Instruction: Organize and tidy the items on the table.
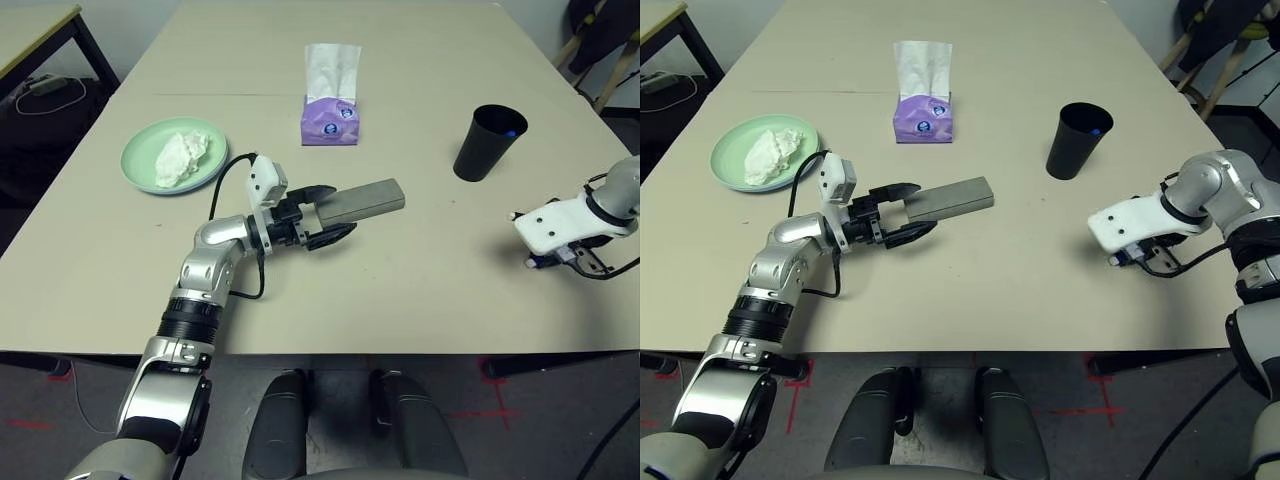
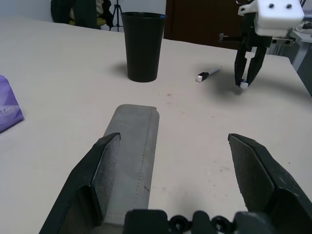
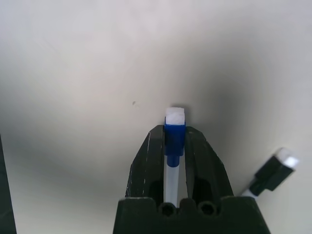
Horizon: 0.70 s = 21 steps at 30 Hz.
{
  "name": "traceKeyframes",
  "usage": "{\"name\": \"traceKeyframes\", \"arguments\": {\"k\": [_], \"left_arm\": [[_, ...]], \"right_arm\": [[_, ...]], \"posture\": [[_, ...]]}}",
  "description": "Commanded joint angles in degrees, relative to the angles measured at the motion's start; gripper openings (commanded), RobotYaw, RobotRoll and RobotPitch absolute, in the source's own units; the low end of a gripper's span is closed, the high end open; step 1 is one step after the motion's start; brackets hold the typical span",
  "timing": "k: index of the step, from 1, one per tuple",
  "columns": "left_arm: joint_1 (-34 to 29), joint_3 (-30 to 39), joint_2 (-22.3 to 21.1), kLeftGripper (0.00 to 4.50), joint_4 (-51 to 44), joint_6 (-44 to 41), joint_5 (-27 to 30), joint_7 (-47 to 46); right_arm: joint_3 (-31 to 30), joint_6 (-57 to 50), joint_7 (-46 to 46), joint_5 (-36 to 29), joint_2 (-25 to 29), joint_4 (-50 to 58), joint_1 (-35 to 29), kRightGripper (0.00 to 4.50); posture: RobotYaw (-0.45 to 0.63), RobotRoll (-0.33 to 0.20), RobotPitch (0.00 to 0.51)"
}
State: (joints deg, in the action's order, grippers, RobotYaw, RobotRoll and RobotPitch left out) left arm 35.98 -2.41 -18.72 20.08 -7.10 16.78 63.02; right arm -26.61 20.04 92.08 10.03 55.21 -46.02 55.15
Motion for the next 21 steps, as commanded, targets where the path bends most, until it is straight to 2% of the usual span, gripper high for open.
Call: {"name": "traceKeyframes", "arguments": {"k": [1,4,6,8,13,21], "left_arm": [[0.7,-1.0,-0.2,4.50,1.8,0.2,-0.2,1.1],[1.5,-1.0,-0.1,4.50,2.6,0.8,-0.4,1.1],[1.9,-0.6,0.0,4.50,2.9,1.6,-0.4,0.8],[2.1,-0.3,0.1,4.50,3.2,2.0,-0.6,-0.1],[1.8,-1.5,-0.8,4.50,6.1,4.9,-5.1,-4.5],[2.3,-0.8,-0.6,4.50,5.9,4.5,-4.0,-5.0]], "right_arm": [[-1.7,-13.2,0.4,-12.2,2.6,8.2,-0.2,0.42],[2.6,-26.5,0.4,-21.5,1.7,14.0,-0.1,0.42],[9.1,-35.8,-1.0,-26.5,-1.3,16.7,-0.4,0.42],[15.0,-39.9,-5.8,-29.9,-4.5,19.5,-1.6,0.42],[27.0,-39.7,-19.2,-35.1,-14.4,22.5,-3.8,0.42],[37.4,-33.6,-36.7,-35.8,-23.9,22.3,-3.5,0.42]], "posture": [[0.04,0.000,0.158],[0.03,0.000,0.149],[0.03,0.000,0.145],[0.02,0.000,0.141],[0.01,0.000,0.133],[0.02,0.000,0.125]]}}
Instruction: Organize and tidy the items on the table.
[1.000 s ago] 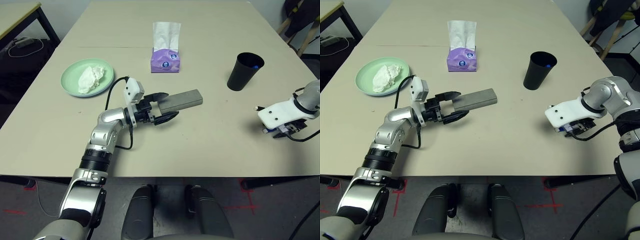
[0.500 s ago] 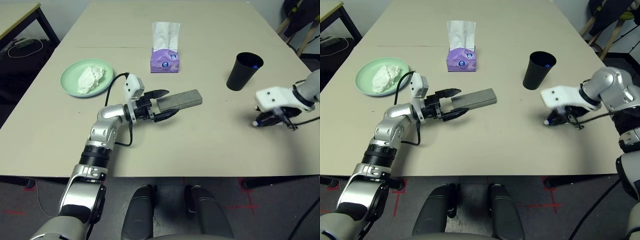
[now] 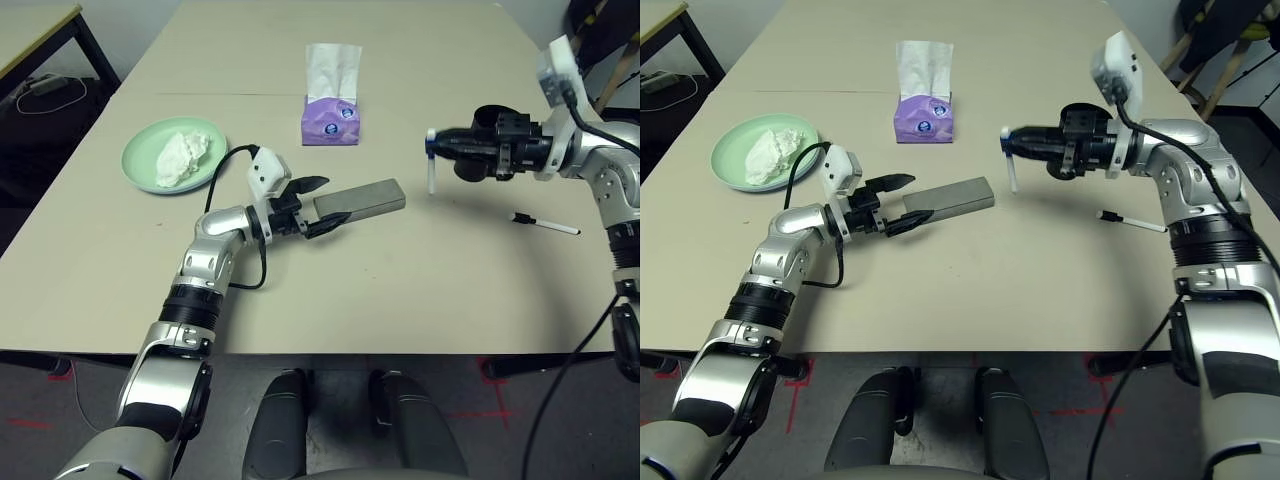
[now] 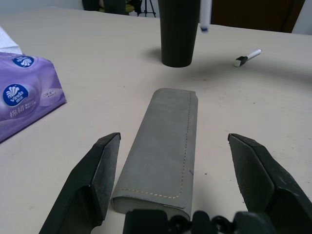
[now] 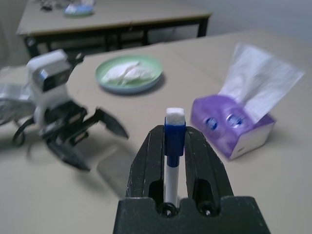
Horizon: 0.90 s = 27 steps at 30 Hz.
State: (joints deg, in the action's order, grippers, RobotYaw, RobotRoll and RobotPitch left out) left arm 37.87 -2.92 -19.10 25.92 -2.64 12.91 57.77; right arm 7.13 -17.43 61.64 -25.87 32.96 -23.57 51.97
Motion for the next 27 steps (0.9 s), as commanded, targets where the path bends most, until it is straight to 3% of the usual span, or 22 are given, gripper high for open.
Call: {"name": "traceKeyframes", "arguments": {"k": [1,10,20,27], "left_arm": [[0.7,-0.3,-0.4,4.50,0.3,0.3,-0.3,0.2],[3.5,0.8,-0.3,4.50,0.3,-1.3,0.6,-1.4],[5.0,0.6,-2.1,4.50,-0.1,-4.3,0.8,-0.4],[4.5,1.0,-2.2,4.50,0.1,-3.6,1.2,0.1]], "right_arm": [[4.9,5.2,-8.7,0.2,-2.7,-0.6,0.0,0.42],[10.3,14.9,-26.5,2.7,-8.6,-2.1,-0.5,0.42],[9.7,15.1,-40.5,9.6,-6.7,-7.4,1.0,0.42],[8.9,13.1,-44.9,11.4,-7.6,-7.0,0.0,0.42]], "posture": [[0.02,0.000,0.122],[0.01,0.000,0.116],[0.02,0.000,0.114],[0.01,0.000,0.117]]}}
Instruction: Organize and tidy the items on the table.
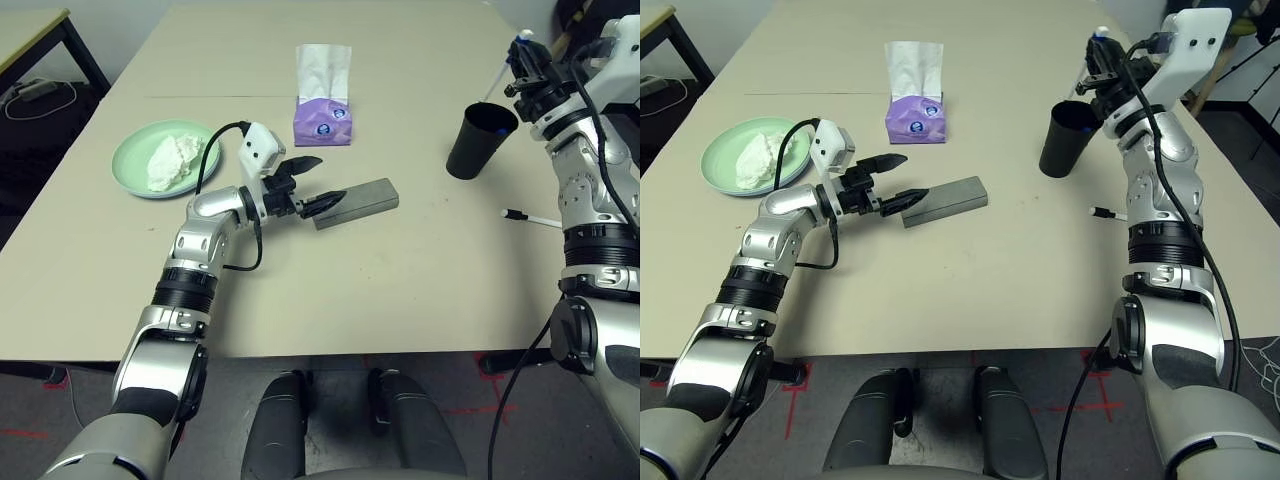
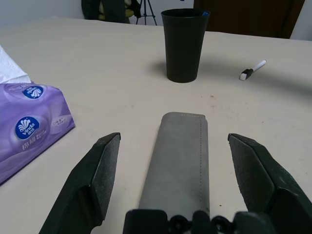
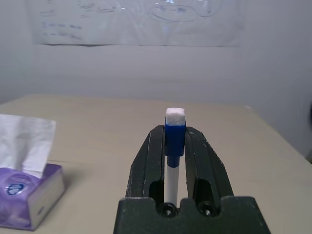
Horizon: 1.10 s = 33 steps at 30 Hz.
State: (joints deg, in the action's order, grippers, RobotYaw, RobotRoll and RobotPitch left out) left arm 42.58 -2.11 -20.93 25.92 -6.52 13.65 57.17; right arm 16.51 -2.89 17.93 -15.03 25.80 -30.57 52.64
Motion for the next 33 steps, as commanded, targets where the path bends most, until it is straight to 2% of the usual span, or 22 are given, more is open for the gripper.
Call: {"name": "traceKeyframes", "arguments": {"k": [1,5,16,19,23,25,30,33], "left_arm": [[-0.2,0.2,-0.4,4.50,0.2,0.3,0.4,0.7],[-0.1,0.3,-0.4,4.50,0.5,0.4,0.4,0.8],[-0.1,0.6,-0.3,4.50,0.4,0.4,0.3,0.8],[-0.1,0.8,0.0,4.50,0.3,0.8,0.6,1.0],[-1.2,0.5,0.2,4.50,-0.8,1.3,1.6,2.9],[-1.9,0.4,0.3,4.50,-1.5,1.1,2.0,3.5],[-3.2,0.1,0.3,4.50,-3.0,0.9,2.4,4.5],[-3.9,-0.4,0.2,4.50,-3.3,1.6,2.0,5.0]], "right_arm": [[-0.5,-2.2,-1.5,0.4,-0.6,0.2,-0.8,0.42],[-1.3,-4.8,-2.3,1.4,-0.5,0.7,-1.1,0.42],[-2.3,-8.0,-1.9,2.2,0.1,2.4,-1.8,4.47],[-1.6,-5.7,2.2,-0.1,-0.2,3.0,-1.9,4.47],[-3.8,-4.3,13.6,-2.1,1.9,4.4,-3.5,4.47],[-6.1,-4.6,17.8,-0.4,4.2,4.0,-4.5,4.47],[-12.8,-6.9,36.2,-0.2,11.0,3.9,-6.5,4.47],[-18.2,-7.3,47.2,2.6,16.3,1.7,-7.0,4.47]], "posture": [[0.01,0.000,0.117],[0.02,0.000,0.116],[0.02,0.000,0.114],[0.01,0.000,0.120],[0.01,0.000,0.128],[0.02,0.000,0.137],[0.02,0.000,0.156],[0.02,0.000,0.160]]}}
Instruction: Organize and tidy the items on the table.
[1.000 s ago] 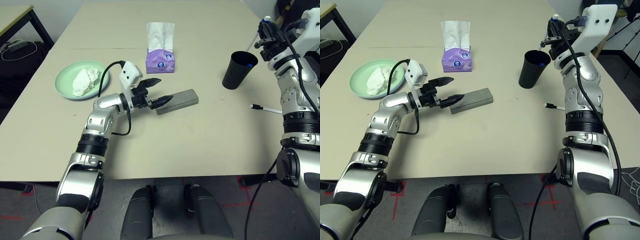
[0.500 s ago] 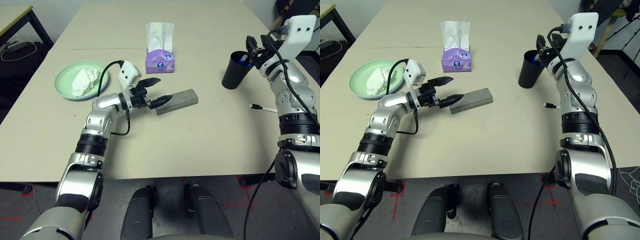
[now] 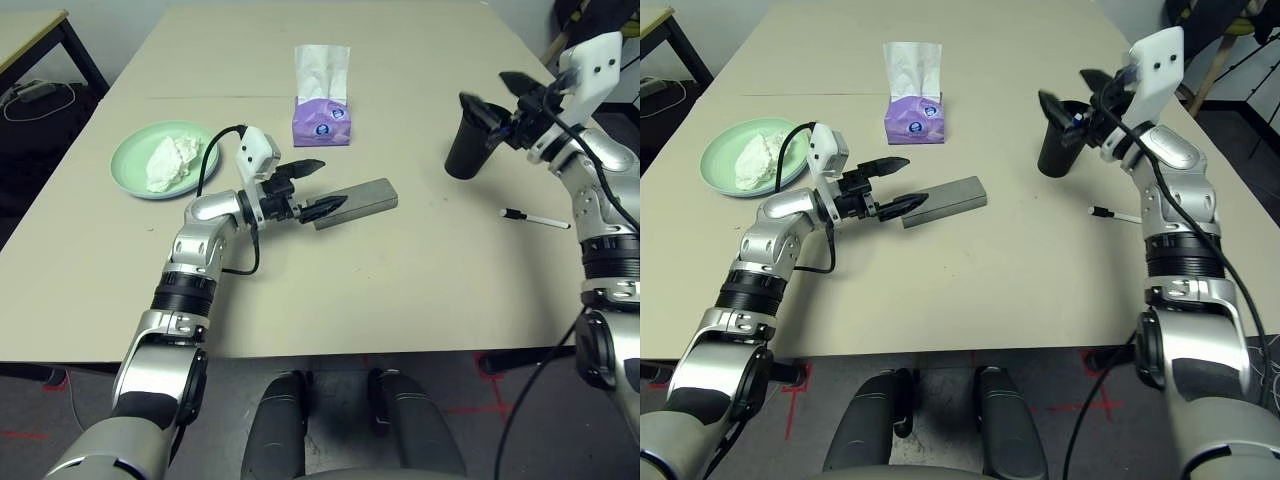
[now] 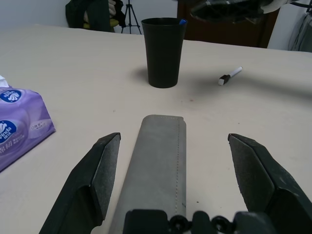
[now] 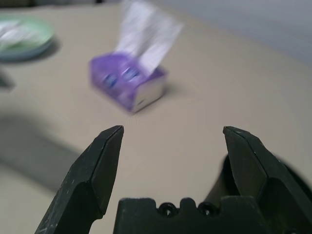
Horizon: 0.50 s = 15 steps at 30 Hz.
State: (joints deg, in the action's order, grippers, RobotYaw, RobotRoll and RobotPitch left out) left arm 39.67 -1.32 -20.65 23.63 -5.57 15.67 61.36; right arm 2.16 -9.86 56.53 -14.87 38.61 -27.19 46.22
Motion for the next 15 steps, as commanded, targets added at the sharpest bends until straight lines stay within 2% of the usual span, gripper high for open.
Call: {"name": "traceKeyframes", "arguments": {"k": [1,5,11,15], "left_arm": [[-1.1,-1.3,0.0,4.50,-1.0,0.7,-0.2,0.8],[-1.7,-1.3,0.3,4.50,-2.1,0.4,-0.2,0.1],[-2.5,-1.1,0.7,4.50,-3.6,-0.2,-0.3,-2.1],[-3.4,-1.5,0.2,4.50,-4.5,-0.1,-1.0,-3.2]], "right_arm": [[-6.5,0.4,11.4,5.0,5.5,-3.6,-0.3,4.47],[-13.3,5.0,17.9,12.9,9.9,-10.2,2.0,4.47],[-21.1,11.7,23.4,24.0,12.4,-22.5,10.0,4.47],[-23.6,17.2,24.0,29.2,12.4,-30.2,15.2,4.47]], "posture": [[0.03,0.000,0.164],[0.04,0.000,0.177],[0.06,0.000,0.186],[0.07,0.000,0.192]]}}
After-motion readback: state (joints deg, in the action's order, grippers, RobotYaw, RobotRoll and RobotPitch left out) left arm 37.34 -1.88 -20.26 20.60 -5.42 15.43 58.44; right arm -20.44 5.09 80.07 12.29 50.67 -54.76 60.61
